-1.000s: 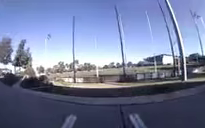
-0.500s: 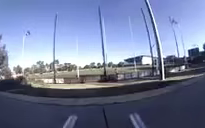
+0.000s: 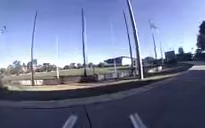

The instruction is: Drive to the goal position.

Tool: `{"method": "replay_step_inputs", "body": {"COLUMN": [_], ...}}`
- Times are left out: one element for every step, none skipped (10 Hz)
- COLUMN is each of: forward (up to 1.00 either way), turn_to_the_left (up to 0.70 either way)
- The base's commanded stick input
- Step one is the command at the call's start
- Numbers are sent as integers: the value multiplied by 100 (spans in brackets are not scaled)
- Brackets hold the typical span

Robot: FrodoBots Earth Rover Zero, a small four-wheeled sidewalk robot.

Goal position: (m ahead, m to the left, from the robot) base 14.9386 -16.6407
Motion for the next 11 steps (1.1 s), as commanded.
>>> {"method": "replay_step_inputs", "body": {"forward": [0,0,0,0,0,0,0,0,0,0,0], "turn_to_the_left": [-45,-45,-45,-45,-45,-45,-45,-45,-45,-45,-45]}}
